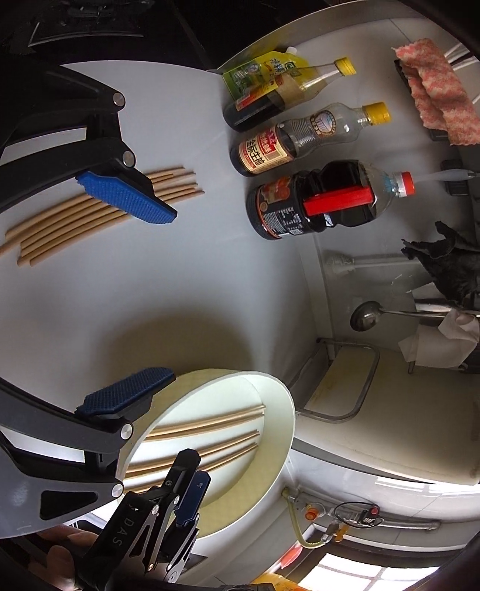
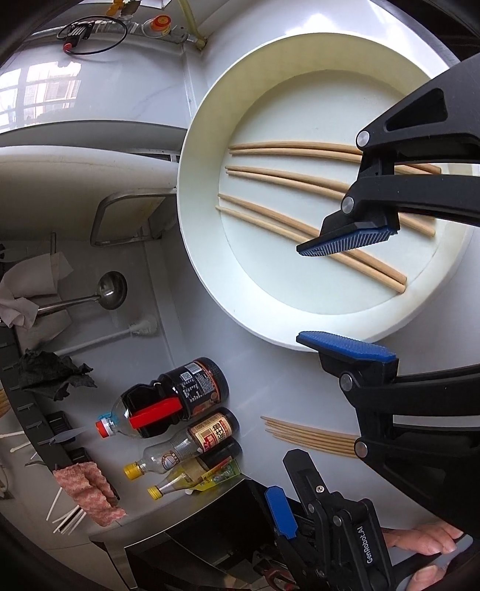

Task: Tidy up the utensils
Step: 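Withdraw both open tools from the basin back toward the chopstick row, then separate one chopstick from the row with the right gripper while the left gripper pulls another, then close the right gripper on one chopstick while the left gripper closes on another, then carry both chopsticks over the cream basin and open both grippers to drop them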

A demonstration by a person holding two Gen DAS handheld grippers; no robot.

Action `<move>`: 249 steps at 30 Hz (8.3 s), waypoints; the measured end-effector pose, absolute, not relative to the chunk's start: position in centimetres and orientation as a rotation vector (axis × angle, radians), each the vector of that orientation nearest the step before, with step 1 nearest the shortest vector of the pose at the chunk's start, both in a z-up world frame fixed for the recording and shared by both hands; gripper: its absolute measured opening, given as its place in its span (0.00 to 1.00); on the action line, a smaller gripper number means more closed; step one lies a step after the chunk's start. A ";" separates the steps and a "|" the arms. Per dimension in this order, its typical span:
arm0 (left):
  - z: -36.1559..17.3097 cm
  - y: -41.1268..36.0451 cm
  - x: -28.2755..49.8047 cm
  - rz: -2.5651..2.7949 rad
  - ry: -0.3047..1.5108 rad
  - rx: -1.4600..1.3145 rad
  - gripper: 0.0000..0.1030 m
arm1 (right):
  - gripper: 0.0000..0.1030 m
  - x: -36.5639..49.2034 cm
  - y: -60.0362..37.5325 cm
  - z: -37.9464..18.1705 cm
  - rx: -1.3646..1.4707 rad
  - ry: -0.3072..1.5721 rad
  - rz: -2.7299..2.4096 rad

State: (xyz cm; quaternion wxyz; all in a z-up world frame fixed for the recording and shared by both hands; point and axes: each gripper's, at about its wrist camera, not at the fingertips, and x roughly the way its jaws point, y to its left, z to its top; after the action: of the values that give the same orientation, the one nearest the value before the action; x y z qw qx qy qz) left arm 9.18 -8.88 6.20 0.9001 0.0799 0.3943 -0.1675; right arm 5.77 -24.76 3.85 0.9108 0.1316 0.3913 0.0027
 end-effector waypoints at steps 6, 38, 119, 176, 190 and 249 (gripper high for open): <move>6.5 -5.4 8.5 -0.315 0.804 0.143 0.78 | 0.40 5.8 -21.8 3.7 0.239 0.817 0.063; 2.3 8.5 9.4 -0.133 0.878 -0.017 0.80 | 0.42 10.3 -9.3 2.2 0.124 0.857 0.289; -3.5 6.2 10.4 -0.097 0.977 -0.028 0.86 | 0.48 13.8 -8.5 -5.1 -0.080 0.996 0.228; -6.1 5.5 13.2 -0.048 1.005 0.045 0.66 | 0.10 14.9 -5.4 -5.2 -0.194 0.937 0.298; -5.2 5.4 11.8 -0.140 1.001 -0.019 0.07 | 0.06 14.3 -6.9 -4.2 -0.107 0.914 0.277; 1.5 -26.3 16.2 -0.694 0.936 0.251 0.15 | 0.08 6.7 -34.8 1.3 0.318 0.877 -0.338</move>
State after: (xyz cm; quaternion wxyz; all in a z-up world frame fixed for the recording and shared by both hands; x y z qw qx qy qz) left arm 16.16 -26.30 1.50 0.8275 0.1183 0.4409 -0.3270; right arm 6.75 -34.83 1.32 0.8794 0.1523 0.4208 -0.1622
